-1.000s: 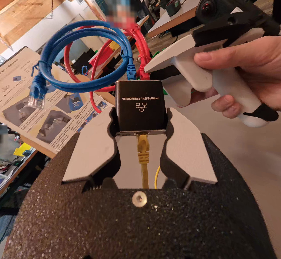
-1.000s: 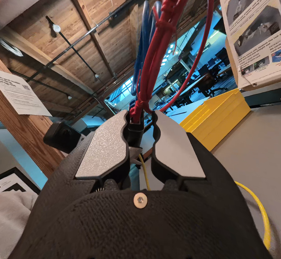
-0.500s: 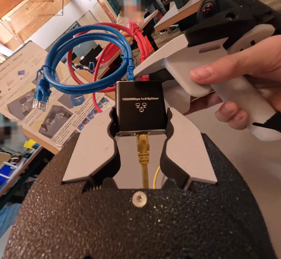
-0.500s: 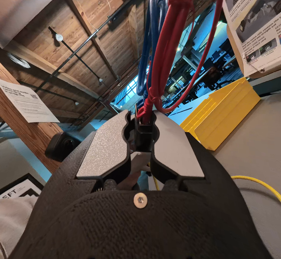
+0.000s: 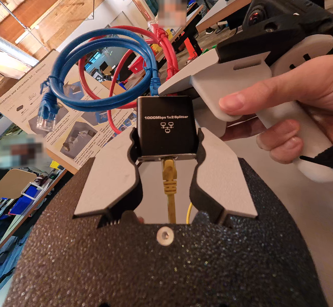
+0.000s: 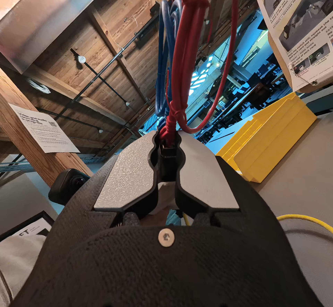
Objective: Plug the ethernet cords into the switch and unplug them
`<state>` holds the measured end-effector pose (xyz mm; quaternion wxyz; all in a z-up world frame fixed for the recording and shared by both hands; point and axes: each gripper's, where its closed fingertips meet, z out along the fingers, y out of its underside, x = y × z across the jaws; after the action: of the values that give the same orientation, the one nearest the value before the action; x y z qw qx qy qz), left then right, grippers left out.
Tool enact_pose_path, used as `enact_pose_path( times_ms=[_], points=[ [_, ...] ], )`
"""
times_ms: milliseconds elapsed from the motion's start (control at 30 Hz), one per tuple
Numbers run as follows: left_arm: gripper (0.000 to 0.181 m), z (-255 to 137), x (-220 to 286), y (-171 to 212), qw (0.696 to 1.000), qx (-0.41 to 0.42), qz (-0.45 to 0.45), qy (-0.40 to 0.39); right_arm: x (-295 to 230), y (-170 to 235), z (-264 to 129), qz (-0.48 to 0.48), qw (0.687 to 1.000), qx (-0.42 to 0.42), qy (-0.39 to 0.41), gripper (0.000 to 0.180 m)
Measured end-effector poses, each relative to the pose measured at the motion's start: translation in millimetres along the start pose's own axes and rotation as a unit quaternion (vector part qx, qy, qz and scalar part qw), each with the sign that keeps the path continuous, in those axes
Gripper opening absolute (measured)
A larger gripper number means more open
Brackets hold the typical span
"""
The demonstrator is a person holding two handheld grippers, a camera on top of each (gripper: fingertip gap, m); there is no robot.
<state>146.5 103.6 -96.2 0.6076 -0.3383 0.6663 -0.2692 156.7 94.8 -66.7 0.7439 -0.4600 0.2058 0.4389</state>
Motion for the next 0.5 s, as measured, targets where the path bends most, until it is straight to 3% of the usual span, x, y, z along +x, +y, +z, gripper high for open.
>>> enact_pose_path(
  times_ms=[167, 500],
  points=[
    [0.063, 5, 2, 6, 1.000, 0.009, -0.022, 0.013, 5, 2, 0, -0.022, 1.000, 0.002, 0.001, 0.016],
    [0.063, 16, 8, 26, 1.000, 0.004, 0.026, -0.016, 31, 7, -7, 0.022, 0.999, 0.005, -0.026, 0.016]
  ],
)
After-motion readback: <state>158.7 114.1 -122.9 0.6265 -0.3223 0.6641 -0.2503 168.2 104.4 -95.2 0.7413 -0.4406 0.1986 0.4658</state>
